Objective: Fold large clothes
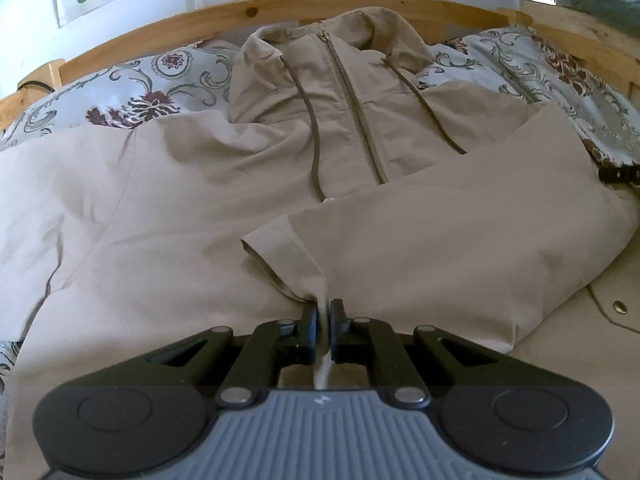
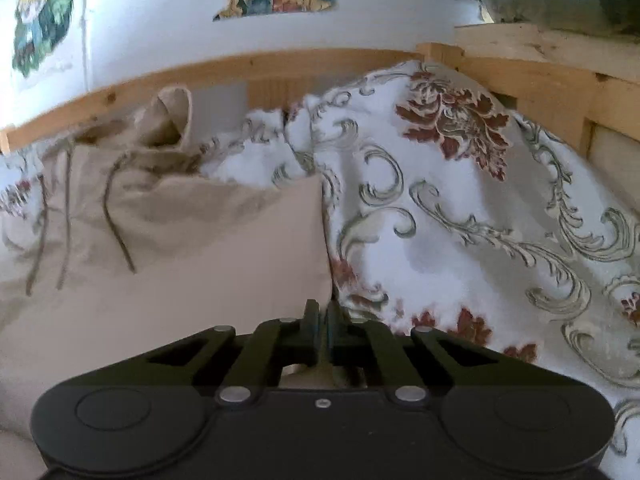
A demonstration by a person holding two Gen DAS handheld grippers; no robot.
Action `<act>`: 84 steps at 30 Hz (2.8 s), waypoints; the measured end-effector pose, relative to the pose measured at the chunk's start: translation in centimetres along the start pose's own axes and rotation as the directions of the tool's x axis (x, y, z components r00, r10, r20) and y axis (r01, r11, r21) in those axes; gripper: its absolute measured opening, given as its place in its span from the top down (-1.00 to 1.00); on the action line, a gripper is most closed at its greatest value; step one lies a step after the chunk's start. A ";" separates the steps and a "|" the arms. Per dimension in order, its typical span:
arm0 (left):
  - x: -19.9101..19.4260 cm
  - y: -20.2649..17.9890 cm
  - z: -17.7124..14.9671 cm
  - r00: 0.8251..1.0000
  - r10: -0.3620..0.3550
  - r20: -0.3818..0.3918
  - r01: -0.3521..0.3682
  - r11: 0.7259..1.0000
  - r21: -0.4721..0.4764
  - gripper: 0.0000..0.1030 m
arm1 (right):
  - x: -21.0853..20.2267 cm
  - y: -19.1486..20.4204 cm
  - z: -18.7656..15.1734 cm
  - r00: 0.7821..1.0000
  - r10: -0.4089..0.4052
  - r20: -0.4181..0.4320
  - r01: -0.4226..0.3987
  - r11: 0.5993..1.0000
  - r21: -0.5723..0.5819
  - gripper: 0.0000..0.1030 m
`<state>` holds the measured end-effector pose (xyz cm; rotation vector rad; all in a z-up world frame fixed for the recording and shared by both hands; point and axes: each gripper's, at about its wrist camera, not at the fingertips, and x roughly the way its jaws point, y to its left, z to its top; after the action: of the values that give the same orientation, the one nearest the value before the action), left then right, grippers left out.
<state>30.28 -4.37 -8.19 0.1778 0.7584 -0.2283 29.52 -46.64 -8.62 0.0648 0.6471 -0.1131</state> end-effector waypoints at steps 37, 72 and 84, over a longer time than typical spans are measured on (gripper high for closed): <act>-21.5 28.0 5.6 0.738 0.674 -0.041 -0.620 0.652 -0.436 -0.99 | -17.8 13.5 -3.1 0.960 0.225 0.168 -0.180 0.953 -0.244 -0.99; -19.6 14.9 14.9 0.753 0.316 0.577 -0.295 0.946 -0.134 0.73 | -17.8 11.9 -5.3 0.949 0.240 0.206 -0.244 0.970 -0.009 -0.99; -12.6 3.4 12.0 0.910 -0.243 0.335 0.242 0.969 0.047 -0.61 | -17.1 7.1 -5.7 0.964 0.105 0.244 -0.128 0.989 0.080 -0.99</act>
<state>30.19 -2.22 9.41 0.0439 0.4342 -0.4850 13.49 -37.63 -2.63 0.1785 0.3950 -0.0372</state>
